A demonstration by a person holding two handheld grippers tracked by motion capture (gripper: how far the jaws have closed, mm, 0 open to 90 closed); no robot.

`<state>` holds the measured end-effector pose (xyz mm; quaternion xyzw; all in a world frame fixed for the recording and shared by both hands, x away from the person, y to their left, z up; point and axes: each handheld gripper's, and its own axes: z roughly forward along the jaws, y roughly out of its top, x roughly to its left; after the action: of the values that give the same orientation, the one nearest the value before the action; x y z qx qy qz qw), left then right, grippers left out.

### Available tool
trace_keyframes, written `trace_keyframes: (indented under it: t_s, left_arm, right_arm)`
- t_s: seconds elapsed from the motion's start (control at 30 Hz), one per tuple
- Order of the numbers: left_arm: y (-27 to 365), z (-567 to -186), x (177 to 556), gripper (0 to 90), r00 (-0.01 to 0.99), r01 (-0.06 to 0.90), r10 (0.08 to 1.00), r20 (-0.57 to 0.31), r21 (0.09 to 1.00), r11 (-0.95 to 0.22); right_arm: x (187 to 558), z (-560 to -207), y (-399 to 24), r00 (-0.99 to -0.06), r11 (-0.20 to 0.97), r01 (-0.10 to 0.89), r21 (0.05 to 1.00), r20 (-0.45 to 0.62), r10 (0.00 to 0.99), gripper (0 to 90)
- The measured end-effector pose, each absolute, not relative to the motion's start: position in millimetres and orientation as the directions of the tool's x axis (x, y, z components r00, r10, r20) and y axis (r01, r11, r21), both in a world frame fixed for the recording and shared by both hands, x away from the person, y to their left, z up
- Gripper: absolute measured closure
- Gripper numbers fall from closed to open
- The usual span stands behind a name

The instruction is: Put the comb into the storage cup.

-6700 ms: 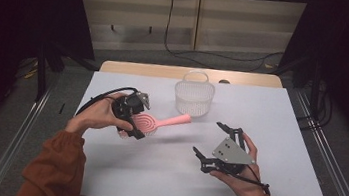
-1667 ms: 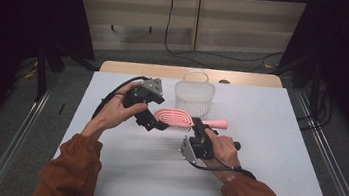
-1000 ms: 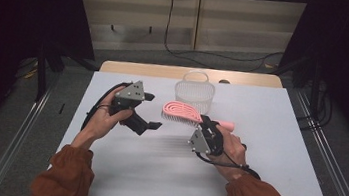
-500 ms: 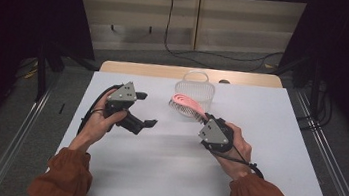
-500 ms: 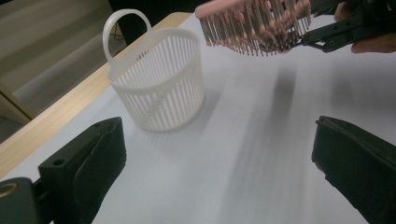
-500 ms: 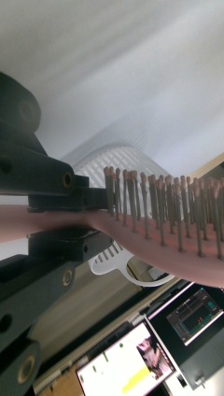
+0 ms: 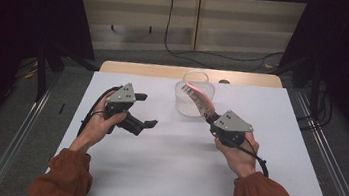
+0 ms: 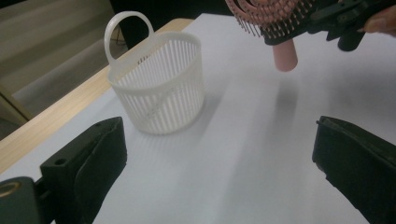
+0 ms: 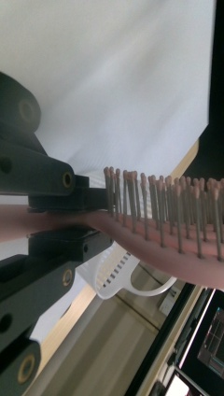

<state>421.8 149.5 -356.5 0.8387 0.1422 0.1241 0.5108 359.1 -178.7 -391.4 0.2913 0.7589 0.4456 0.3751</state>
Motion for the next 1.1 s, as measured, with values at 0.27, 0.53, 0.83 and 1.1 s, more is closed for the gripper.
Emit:
trace_keyframes:
  t_s: [0.27,0.53,0.83,1.1]
  left_arm:
    - [148,-358,421,2.9,0.925,0.121,0.378,0.048,0.904,-0.410]
    - [147,-359,422,2.8,0.919,0.122,0.392,0.044,0.914,-0.387]
    - [149,-357,424,3.0,0.912,0.121,0.408,0.027,0.936,-0.331]
    - [148,-354,425,3.2,0.905,0.117,0.425,-0.006,0.965,-0.236]
  right_arm:
    - [360,-389,-183,-0.576,0.336,0.135,0.932,-0.202,0.792,81.4]
    - [361,-387,-187,-0.609,0.260,0.145,0.955,-0.121,0.784,81.4]
    - [361,-385,-188,-0.642,0.173,0.150,0.973,-0.038,0.766,81.4]
    - [362,-387,-187,-0.684,0.136,0.129,0.982,-0.011,0.730,81.4]
